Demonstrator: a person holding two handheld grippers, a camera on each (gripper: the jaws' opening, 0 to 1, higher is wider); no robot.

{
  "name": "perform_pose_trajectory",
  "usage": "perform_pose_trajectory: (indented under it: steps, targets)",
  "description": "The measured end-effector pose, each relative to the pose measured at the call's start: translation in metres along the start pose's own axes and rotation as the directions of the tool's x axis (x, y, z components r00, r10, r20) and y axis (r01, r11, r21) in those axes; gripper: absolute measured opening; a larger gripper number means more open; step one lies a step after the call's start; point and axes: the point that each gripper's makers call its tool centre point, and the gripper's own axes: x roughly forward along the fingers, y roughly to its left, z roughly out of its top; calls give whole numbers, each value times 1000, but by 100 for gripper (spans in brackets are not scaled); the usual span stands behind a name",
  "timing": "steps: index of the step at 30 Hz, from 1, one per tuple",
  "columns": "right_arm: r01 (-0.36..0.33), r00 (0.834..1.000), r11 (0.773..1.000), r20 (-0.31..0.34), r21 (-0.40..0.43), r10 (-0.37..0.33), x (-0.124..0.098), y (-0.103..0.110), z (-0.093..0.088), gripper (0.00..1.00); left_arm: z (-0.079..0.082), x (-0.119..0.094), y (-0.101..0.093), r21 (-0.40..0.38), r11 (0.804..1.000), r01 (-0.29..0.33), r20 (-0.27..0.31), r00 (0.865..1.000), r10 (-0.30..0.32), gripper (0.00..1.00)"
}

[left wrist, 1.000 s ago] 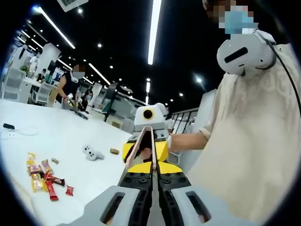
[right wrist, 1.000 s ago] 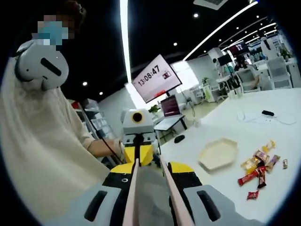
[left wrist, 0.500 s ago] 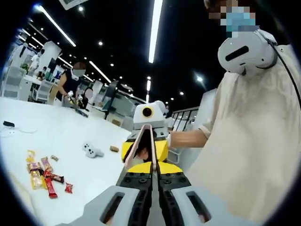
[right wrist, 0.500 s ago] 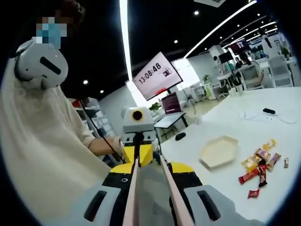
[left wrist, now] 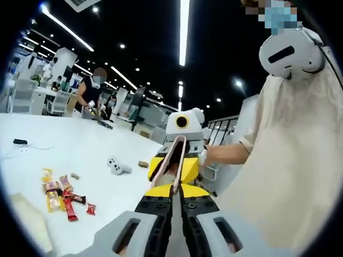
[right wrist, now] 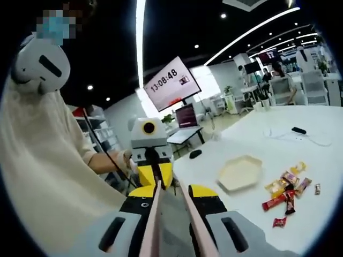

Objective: Place the target food into the container with the food tongs after gripping and lifting it, then release it inside without dropping or visibly crushing the food.

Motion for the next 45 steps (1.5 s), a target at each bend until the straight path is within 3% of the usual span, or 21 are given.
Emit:
perform_pose_trajectory:
  steps: [14,19,21,22,34,39,40,45]
  targets:
    - [151,986,983,53,106,-157,-18,-44,-1,24,5,-29,26,-8,988,-153,43,987,153,0]
    - [203,978,974,35,102,-208,-19,-57,-5,25,3,-36,32,-18,980,-198,52,979,198,6]
    - [235,972,967,0,95,-236,-20,-64,-11,25,2,-38,34,-22,977,-213,50,976,214,9]
    - [269,963,960,-47,81,-266,-21,-71,-20,25,0,-39,34,-22,975,-219,50,974,220,9]
    - [358,931,930,-104,78,-350,-25,-95,-35,26,-10,-48,42,-40,953,-300,40,953,302,20]
    - [414,906,908,-128,65,-404,-28,-108,-41,26,-15,-52,44,-62,943,-326,25,944,328,23]
    - [439,894,896,-133,66,-428,-29,-114,-43,26,-16,-53,45,-62,940,-334,25,941,336,24]
    - [478,873,877,-138,45,-468,-35,-129,-49,26,-18,-61,51,-72,921,-382,38,922,385,26]
